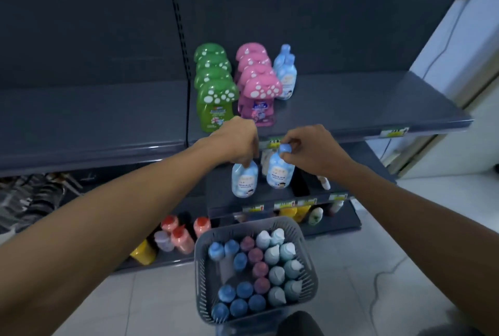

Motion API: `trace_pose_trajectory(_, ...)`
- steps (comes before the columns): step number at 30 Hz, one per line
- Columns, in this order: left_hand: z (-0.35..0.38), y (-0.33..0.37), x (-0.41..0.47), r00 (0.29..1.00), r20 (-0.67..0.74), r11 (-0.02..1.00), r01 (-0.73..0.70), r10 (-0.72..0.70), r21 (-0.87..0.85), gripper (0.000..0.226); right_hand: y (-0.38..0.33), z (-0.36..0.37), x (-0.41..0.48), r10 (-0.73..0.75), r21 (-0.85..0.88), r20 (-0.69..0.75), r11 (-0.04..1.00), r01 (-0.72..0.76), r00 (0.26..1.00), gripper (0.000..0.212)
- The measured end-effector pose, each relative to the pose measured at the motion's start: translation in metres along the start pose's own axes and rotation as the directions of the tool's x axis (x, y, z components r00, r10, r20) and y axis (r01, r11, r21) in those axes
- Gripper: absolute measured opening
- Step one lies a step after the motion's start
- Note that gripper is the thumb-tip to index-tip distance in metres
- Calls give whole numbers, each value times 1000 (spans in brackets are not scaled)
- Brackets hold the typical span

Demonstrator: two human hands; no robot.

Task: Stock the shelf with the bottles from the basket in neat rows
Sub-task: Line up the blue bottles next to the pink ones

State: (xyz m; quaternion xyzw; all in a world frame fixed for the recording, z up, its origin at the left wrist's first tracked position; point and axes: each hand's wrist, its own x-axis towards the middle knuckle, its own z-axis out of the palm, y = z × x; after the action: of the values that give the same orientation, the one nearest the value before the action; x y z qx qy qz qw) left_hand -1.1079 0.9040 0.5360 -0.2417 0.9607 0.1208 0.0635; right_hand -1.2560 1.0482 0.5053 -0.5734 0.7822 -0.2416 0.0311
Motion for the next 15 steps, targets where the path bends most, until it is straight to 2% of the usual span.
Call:
trace_pose_trajectory(5, -35, 23, 18, 999, -52, 999, -15, 12, -47, 27, 16, -49, 23, -57, -44, -65, 998, 54, 996, 15)
trace_pose_trajectory(10, -63, 56, 51, 995, -96, 998, -44, 39, -51, 28, 47, -91, 54, -24, 42, -21, 999, 25, 999, 11)
trace_pose_trajectory(15, -83, 84, 82, 987, -158, 996, 14, -27, -85, 34, 76, -119, 84, -23, 98, 27, 995, 20, 999, 11)
